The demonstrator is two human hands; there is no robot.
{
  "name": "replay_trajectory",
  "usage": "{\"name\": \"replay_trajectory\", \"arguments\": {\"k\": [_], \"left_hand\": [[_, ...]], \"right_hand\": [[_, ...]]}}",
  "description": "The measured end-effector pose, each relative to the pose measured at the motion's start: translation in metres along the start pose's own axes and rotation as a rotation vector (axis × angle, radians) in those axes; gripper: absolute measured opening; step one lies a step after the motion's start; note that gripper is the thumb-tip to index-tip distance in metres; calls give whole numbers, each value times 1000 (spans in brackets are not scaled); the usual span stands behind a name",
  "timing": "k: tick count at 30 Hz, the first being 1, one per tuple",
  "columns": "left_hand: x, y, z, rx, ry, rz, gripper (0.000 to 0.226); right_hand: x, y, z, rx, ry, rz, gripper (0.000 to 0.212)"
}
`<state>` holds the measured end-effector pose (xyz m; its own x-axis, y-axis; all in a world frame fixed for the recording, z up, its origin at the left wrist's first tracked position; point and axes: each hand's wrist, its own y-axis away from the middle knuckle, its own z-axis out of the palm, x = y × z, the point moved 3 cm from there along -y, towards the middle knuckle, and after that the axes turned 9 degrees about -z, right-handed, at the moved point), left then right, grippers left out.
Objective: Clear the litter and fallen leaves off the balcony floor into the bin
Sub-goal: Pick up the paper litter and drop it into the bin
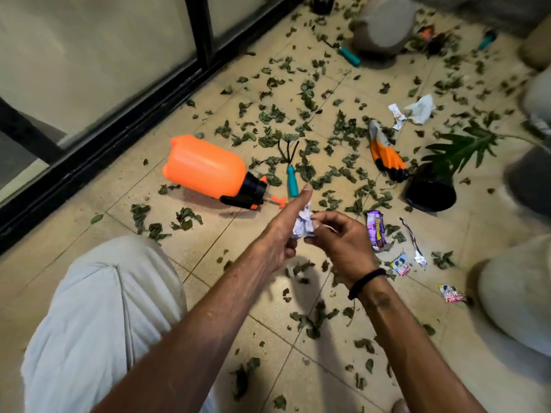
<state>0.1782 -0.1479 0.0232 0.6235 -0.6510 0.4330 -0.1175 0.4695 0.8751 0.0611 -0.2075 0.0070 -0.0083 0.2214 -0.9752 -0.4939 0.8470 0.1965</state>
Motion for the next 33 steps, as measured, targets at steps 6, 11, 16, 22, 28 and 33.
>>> {"name": "replay_trajectory", "arguments": {"k": [6,11,16,22,28,33], "left_hand": [[-2,-21,17,1,183,25,26],[-3,-23,20,-116,370,-47,20],[-7,-26,30,-226,276,-16,15],[-19,-33,45,-241,54,31,26],[-34,-50,65,11,-197,159,22],[-37,-61,70,74,-79,121,30]], "right_hand": [[-14,7,-11,-66,541,-183,15],[-21,9,-30,155,40,-39,11],[-18,5,-40,247,-321,90,14],[4,10,-53,293,8,-25,13],[41,18,-90,318,-261,149,26],[89,21,-188,781,457,155,8]]}}
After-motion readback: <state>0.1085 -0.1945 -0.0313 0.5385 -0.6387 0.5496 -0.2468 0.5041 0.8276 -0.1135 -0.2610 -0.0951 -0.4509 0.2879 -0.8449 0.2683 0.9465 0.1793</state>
